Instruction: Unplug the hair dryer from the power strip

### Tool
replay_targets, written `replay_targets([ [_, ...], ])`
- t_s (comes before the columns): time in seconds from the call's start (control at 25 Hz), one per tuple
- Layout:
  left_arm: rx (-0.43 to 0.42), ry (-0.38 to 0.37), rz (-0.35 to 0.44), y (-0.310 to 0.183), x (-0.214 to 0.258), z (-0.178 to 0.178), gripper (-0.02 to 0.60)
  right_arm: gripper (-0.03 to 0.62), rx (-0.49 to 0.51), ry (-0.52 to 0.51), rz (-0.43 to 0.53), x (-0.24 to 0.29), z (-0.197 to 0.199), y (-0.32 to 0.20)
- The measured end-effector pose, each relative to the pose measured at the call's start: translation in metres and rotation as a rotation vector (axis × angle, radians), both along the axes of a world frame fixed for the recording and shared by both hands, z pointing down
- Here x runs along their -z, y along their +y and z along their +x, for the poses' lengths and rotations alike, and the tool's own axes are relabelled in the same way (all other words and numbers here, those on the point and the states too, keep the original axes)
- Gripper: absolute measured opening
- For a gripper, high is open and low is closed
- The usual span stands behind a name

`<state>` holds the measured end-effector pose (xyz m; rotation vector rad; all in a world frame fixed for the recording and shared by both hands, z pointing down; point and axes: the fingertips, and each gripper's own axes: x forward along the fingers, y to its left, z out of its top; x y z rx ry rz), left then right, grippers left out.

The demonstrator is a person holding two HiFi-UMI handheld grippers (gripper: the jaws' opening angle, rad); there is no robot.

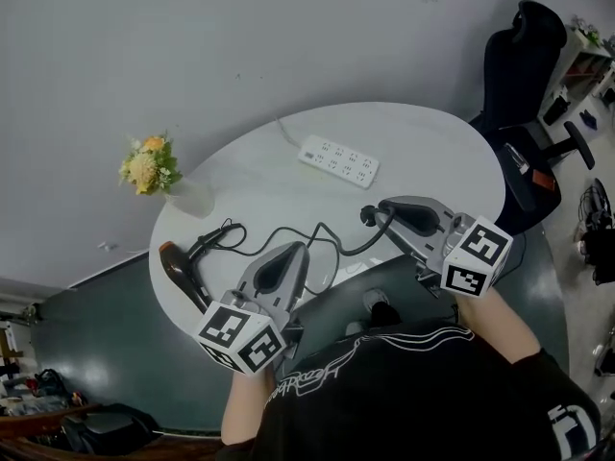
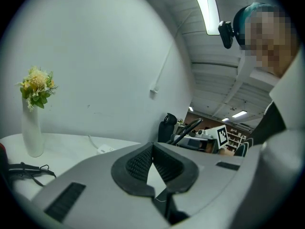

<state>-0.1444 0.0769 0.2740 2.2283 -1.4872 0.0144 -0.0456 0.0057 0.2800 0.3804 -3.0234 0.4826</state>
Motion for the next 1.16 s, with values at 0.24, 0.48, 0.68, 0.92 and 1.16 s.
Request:
replay_targets([
  [0.24, -0.009, 0.004, 0.033, 0.026, 0.013, -0.003, 0.003, 0.031, 0.002, -0.011, -0.01, 0.008, -0.008, 0.034],
  [0.48, -0.026, 0.054, 0.044, 0.047, 0.018, -0.002, 0.003, 0.031, -0.009, -0.019, -0.006, 0.012, -0.012, 0.055],
  [0.68, -0.034, 0.057, 0.064, 0.058, 0.022, -0.002, 0.003, 0.031, -0.03, -0.022, 0.005, 0.013, -0.009, 0.066],
  [0.92, -0.042, 0.06, 0.067, 0.067, 0.022, 0.005, 0.003, 0.031, -0.051, -0.026, -0.002, 0.01, 0.001, 0.073],
  [1.16, -0.043, 0.056, 0.066, 0.077, 0.021, 0.007, 0.003, 0.031, -0.058, -0.03, -0.005, 0.009, 0.004, 0.082],
])
